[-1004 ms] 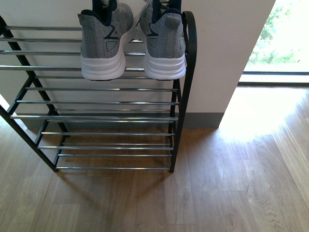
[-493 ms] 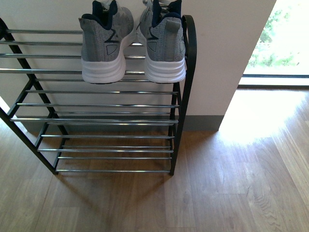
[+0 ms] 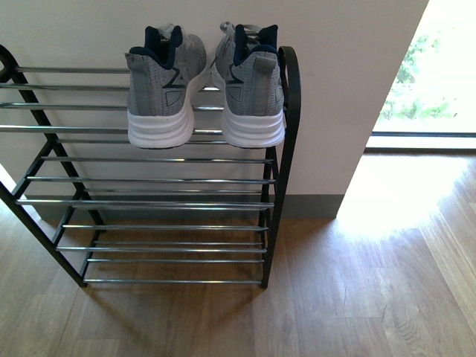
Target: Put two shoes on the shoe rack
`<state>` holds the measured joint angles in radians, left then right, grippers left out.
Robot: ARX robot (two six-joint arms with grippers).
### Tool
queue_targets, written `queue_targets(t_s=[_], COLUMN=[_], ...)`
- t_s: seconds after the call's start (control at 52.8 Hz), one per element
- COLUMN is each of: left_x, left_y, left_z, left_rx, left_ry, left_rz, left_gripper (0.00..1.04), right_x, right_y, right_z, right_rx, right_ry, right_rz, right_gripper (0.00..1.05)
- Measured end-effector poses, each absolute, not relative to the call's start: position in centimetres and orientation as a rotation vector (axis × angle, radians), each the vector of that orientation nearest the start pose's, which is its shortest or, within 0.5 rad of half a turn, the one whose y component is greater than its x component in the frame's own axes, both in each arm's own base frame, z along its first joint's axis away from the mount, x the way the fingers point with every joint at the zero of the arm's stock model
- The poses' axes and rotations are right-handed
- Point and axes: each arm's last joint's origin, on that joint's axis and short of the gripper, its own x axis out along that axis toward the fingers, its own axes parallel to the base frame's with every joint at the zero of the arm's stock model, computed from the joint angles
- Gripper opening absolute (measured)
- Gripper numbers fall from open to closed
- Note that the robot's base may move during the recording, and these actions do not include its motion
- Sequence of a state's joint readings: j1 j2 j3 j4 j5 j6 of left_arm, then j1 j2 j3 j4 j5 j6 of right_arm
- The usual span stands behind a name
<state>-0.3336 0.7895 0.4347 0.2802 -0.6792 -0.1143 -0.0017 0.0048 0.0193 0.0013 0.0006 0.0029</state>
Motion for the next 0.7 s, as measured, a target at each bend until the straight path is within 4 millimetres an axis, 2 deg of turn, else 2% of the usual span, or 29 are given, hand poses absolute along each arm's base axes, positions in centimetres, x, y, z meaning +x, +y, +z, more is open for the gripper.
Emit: queue_targets(t_s=[0.133, 0.265, 0.341, 0.436, 0.493, 0.701], left_x=[17.1, 17.1, 16.6, 16.0, 15.7, 14.3], left_y=[-3.1, -3.0, -2.4, -2.2, -2.0, -1.0], left_z=[23.2, 23.1, 22.5, 21.7, 21.3, 19.6], left_rx=[-0.049, -0.031, -0.014, -0.012, -0.012, -0.011], left_ry=[-0.013, -0.024, 0.0, 0.0, 0.0, 0.004], left_rz=[0.392, 0.362, 0.125, 0.01, -0.005, -0.016], left_gripper=[0.95, 0.94, 0.78, 0.64, 0.57, 0.14], right_x=[9.7, 9.7, 9.7, 9.7, 9.7, 9.7], right_y=[0.0, 0.0, 0.0, 0.0, 0.0, 0.0], right_z=[17.0, 17.0, 17.0, 17.0, 17.0, 17.0], right_rx=[0.003, 0.003, 0.003, 0.003, 0.003, 0.003], right_ry=[-0.016, -0.016, -0.016, -0.016, -0.016, -0.016], right_rz=[-0.002, -0.002, -0.002, -0.002, -0.002, -0.002], right_gripper=[0.96, 0.96, 0.96, 0.96, 0.96, 0.96])
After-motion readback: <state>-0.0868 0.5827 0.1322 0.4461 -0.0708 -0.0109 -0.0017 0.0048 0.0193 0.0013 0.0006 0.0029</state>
